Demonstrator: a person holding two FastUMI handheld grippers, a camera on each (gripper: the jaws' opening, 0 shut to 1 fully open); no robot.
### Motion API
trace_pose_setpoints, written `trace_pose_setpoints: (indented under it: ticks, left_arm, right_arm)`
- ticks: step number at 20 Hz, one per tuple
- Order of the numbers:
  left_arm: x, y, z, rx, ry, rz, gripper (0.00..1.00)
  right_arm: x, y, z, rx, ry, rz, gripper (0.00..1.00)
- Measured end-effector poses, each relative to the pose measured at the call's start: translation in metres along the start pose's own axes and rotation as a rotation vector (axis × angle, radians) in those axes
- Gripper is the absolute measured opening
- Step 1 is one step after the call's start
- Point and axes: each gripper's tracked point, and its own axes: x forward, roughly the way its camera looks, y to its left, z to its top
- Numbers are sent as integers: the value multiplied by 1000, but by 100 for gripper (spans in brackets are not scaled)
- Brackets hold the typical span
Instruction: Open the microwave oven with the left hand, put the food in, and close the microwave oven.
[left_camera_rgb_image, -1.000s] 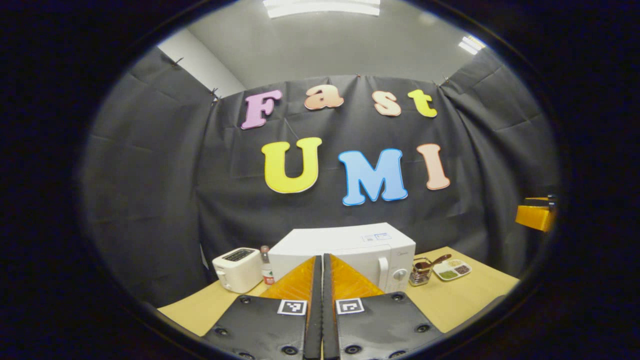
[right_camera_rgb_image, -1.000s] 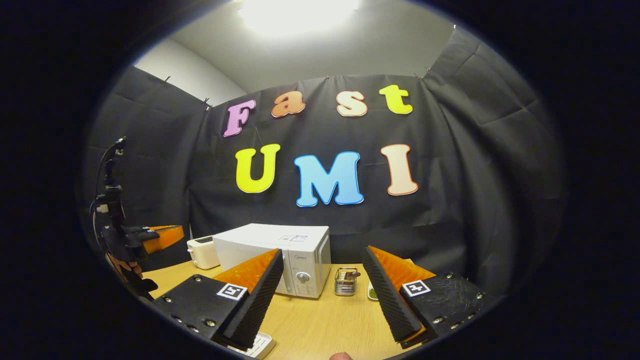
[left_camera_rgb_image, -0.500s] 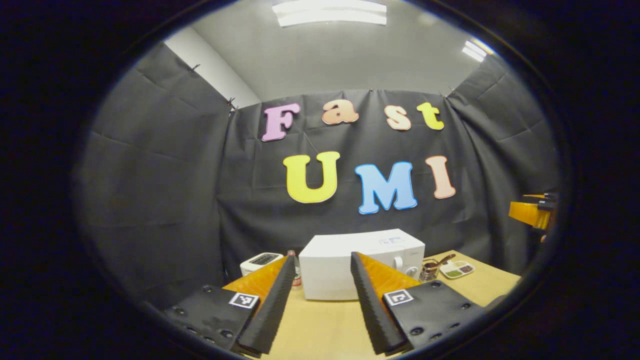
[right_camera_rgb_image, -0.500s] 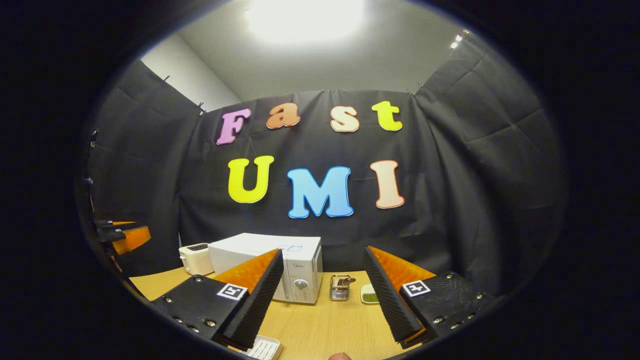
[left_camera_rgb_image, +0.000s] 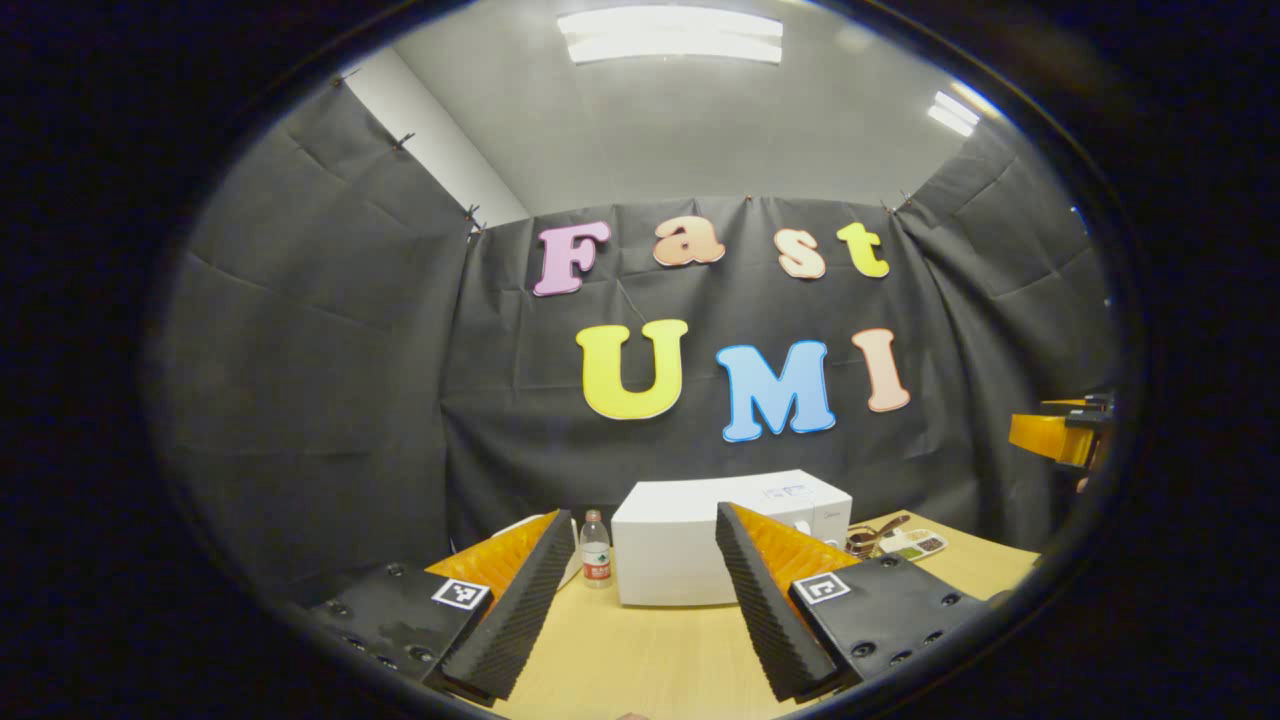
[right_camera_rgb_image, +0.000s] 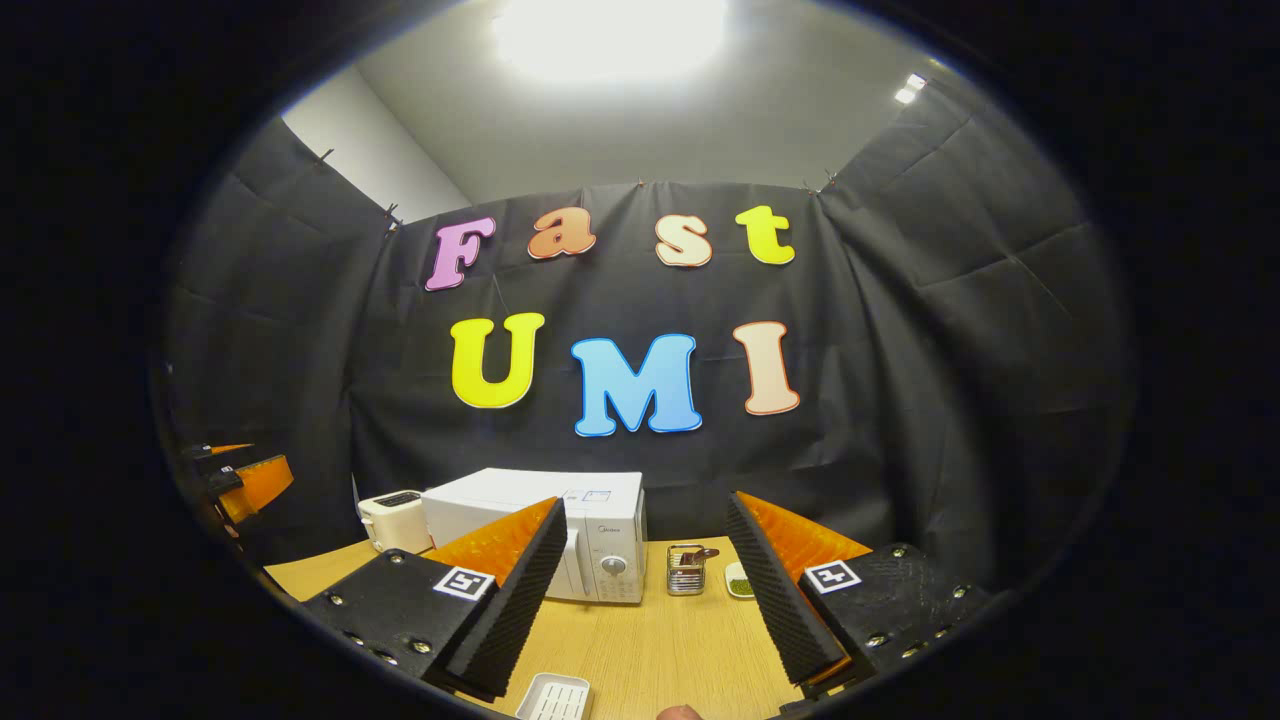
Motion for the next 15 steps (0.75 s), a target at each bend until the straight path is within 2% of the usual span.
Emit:
trace_pose_setpoints:
  ticks: [8, 15]
  left_arm:
    - [-13, 1, 27, 11, -69, 1, 95]
    - [-16, 18, 27, -30, -72, 22, 95]
  right_arm:
    - [-6, 11, 12, 35, -39, 5, 97]
    - [-8, 28, 16, -18, -69, 38, 96]
